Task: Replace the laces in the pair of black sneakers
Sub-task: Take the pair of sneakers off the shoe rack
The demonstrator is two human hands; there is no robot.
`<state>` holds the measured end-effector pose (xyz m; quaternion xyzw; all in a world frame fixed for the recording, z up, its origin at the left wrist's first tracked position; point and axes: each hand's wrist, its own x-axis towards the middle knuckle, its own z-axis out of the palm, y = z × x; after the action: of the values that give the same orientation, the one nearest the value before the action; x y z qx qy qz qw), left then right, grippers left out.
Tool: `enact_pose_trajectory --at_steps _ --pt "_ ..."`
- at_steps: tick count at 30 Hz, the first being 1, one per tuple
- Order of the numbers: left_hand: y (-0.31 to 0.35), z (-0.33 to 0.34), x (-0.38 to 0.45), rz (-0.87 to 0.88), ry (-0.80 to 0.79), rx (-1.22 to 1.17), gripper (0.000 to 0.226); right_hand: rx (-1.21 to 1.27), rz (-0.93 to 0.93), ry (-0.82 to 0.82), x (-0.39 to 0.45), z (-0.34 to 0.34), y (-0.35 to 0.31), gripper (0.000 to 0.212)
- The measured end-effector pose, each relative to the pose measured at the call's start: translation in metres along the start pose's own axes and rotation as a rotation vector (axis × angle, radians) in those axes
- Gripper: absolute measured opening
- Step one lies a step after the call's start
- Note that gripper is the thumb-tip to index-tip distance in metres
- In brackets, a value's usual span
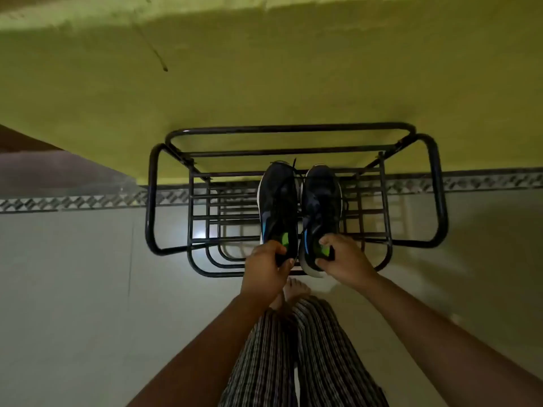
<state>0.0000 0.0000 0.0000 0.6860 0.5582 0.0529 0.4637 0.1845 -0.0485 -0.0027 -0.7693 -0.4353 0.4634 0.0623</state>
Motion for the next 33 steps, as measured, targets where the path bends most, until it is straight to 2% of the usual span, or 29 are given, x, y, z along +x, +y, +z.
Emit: enact_pose_trajectory --at_steps 3,6,10,13,16,26,33 --pt "-0.014 0.017 0.016 0.039 -0.059 0.191 0.033 -0.304 -0.112 0.061 0.01 0.008 0.007 0.057" --pt "-0.017 0.028 0.025 0.044 -0.175 0.361 0.038 -0.452 -0.189 -0.021 0.014 0.016 0.012 0.063" --pt "-0.014 0.033 0.035 0.053 -0.253 0.646 0.033 -0.704 -0.16 -0.12 0.017 0.022 0.012 0.043" --pt "-0.003 0.03 0.036 0.03 -0.271 0.712 0.022 -0.727 -0.099 -0.108 0.014 0.022 0.005 0.029" --pt "0.013 0.02 0.027 0.067 -0.242 0.75 0.021 -0.757 -0.072 -0.089 0.004 0.012 -0.001 0.025" --pt "0.069 -0.028 -0.065 0.146 -0.285 0.811 0.026 -0.694 -0.149 -0.021 -0.099 -0.026 -0.02 0.026" --pt "0.076 -0.03 -0.143 0.147 -0.237 0.8 0.024 -0.715 -0.135 -0.058 -0.168 -0.012 -0.019 0.028"
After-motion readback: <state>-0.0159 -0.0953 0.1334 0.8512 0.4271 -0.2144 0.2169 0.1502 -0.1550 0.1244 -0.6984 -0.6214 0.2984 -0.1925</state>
